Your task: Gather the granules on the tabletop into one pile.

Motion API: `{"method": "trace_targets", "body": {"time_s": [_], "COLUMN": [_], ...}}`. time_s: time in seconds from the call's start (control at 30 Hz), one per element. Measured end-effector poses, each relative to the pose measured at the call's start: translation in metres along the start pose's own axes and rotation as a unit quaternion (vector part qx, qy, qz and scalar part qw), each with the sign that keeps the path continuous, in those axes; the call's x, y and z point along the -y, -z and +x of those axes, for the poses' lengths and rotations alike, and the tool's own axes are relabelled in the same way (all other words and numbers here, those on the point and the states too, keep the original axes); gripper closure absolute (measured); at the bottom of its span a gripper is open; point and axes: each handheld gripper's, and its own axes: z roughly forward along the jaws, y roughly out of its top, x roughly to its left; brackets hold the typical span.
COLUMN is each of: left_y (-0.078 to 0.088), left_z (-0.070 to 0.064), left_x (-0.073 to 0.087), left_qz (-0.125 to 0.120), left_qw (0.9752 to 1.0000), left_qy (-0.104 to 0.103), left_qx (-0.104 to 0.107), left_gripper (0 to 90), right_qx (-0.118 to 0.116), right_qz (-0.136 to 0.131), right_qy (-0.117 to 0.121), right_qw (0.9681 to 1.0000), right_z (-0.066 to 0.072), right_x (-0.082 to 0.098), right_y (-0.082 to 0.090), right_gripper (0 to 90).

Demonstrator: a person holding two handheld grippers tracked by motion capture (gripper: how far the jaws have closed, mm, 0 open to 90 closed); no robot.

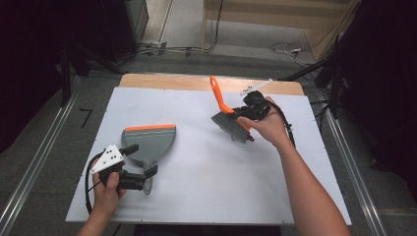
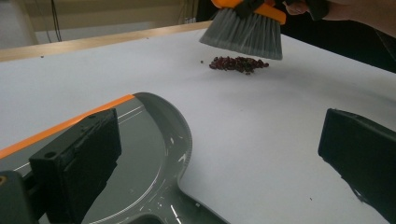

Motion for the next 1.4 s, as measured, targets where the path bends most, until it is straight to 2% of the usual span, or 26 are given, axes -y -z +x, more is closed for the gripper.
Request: {"method": "trace_targets", "body": {"time_s": [0.1,0.2,0.3,0.43,0.47,0.53,0.63,0.8,0.87,1.07,1.4], "left_y": [0.000,0.001,0.001,0.001,0.001,0.002,0.001,0.001,0.001,0.001,0.001], "left_z": [0.000,0.000,0.000,0.000,0.001,0.001,0.002,0.000,0.000,0.000,0.002], "left_x": [0.000,0.000,0.000,0.000,0.000,0.000,0.000,0.000,-0.001,-0.001,0.000], "left_qz": [0.000,0.000,0.001,0.000,0.000,0.000,0.000,-0.001,0.000,-0.001,-0.003], "left_qw": [1.0000,1.0000,1.0000,1.0000,1.0000,1.0000,1.0000,1.0000,1.0000,1.0000,1.0000], "left_qy": [-0.001,-0.001,0.000,0.001,0.001,0.001,0.002,0.001,0.000,0.001,0.002], "left_qx": [0.000,0.000,0.001,0.002,0.002,0.002,0.001,0.002,0.001,0.000,0.000], "left_gripper": [0.0,0.0,0.0,0.0,0.0,0.0,0.0,0.0,0.0,0.0,0.0], "right_qx": [0.013,0.039,0.063,0.092,0.101,0.100,0.111,0.129,0.132,0.134,0.108], "right_qz": [-0.010,-0.005,0.003,0.020,0.019,0.013,0.016,0.014,0.013,0.011,-0.023], "right_qy": [-0.044,-0.078,-0.117,-0.162,-0.168,-0.192,-0.206,-0.216,-0.219,-0.220,-0.195], "right_qw": [0.9989,0.9962,0.9912,0.9823,0.9804,0.9761,0.9721,0.9677,0.9666,0.9661,0.9745], "right_z": [0.009,0.018,0.021,0.017,0.015,0.010,0.006,0.001,0.000,-0.002,0.002], "right_x": [-0.009,-0.015,-0.017,-0.013,-0.011,-0.007,-0.002,0.008,0.011,0.018,0.011], "right_y": [-0.009,-0.026,-0.045,-0.062,-0.063,-0.060,-0.054,-0.042,-0.039,-0.032,-0.008], "right_gripper": [68.2,68.3,68.4,68.5,68.4,68.4,68.3,68.4,68.4,68.4,68.5]}}
